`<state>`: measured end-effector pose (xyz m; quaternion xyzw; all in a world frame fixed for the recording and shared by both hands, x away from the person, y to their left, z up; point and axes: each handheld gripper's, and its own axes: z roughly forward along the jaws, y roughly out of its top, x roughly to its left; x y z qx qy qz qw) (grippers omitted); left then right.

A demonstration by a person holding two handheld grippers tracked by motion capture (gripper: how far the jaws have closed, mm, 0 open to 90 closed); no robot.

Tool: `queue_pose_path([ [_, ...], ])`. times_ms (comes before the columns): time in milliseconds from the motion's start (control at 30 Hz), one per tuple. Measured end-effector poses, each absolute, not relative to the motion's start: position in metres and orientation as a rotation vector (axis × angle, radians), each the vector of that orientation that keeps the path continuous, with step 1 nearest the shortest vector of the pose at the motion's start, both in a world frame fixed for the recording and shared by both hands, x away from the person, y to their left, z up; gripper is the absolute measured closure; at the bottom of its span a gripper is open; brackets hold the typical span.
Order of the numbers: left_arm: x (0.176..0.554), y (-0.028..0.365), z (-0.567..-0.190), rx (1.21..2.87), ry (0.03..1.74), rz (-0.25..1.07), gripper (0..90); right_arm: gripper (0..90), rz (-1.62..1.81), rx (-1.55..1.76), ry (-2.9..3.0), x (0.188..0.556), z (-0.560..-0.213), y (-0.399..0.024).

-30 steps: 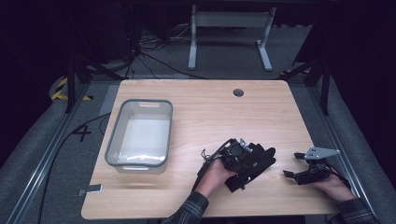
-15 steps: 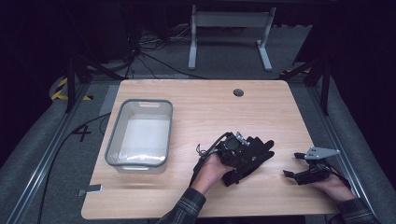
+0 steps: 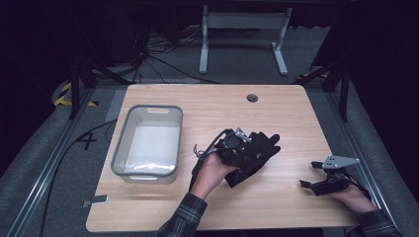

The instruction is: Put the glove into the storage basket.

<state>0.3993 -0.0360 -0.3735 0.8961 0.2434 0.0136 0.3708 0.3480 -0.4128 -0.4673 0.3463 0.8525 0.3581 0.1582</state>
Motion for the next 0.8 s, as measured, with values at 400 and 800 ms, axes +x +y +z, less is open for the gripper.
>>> queue_pose_path([
  [400, 0.406, 0.005, -0.356, 2.265, 0.713, 0.096, 69.5, 7.8, 1.024, 0.991, 2.438, 0.348, -0.467, -0.413],
  [800, 0.407, 0.057, -0.338, 2.211, 0.819, 0.197, 69.5, 7.8, 1.023, 0.990, 2.439, 0.348, -0.467, -0.413],
])
